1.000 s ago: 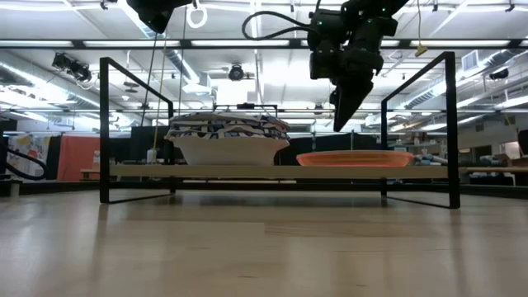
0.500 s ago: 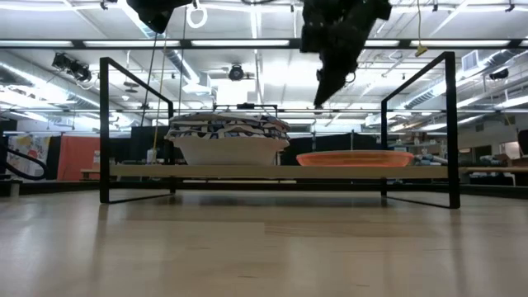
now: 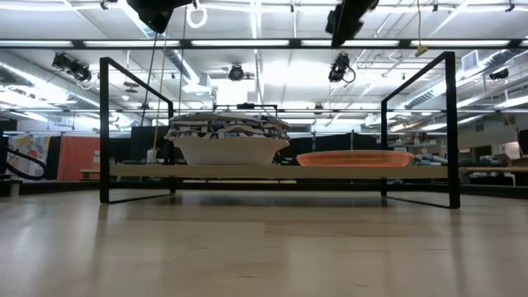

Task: Place and stack plates onto a shelf
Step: Stack the pink plate on top of the green plate on the shelf

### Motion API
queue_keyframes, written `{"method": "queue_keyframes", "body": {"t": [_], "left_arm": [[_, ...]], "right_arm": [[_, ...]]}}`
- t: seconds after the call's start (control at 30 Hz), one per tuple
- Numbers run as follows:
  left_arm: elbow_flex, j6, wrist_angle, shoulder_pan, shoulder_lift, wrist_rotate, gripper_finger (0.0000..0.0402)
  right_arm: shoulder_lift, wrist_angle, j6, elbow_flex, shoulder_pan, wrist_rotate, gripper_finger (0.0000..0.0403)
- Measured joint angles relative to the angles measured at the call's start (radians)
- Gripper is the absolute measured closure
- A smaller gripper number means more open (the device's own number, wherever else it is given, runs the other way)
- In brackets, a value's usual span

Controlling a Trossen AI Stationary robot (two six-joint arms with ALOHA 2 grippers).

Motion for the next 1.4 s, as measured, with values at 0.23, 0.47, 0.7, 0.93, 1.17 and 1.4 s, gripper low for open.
{"method": "queue_keyframes", "body": {"t": [0.23, 0.47, 0.7, 0.93, 1.17, 1.4], "left_arm": [[0.000, 0.000, 0.000, 0.000, 0.000, 0.000, 0.0233], [0.000, 0.000, 0.000, 0.000, 0.000, 0.000, 0.0233], [0.000, 0.000, 0.000, 0.000, 0.000, 0.000, 0.0233], [0.000, 0.000, 0.002, 0.000, 0.000, 0.000, 0.0233], [0.000, 0.000, 0.003, 0.000, 0.000, 0.000, 0.0233], [0.000, 0.000, 0.003, 0.000, 0.000, 0.000, 0.0233]], "right_arm": [[0.000, -0.125, 0.139, 0.052, 0.179, 0.019, 0.0226], [0.000, -0.249, 0.336, 0.052, 0.379, 0.050, 0.0226], [-0.016, -0.259, 0.543, 0.052, 0.592, 0.192, 0.0226], [-0.019, -0.262, 0.762, 0.052, 0.783, 0.298, 0.0226], [-0.019, -0.264, 0.953, 0.052, 0.922, 0.395, 0.0226], [-0.019, -0.263, 1.114, 0.046, 1.006, 0.473, 0.0226]]}}
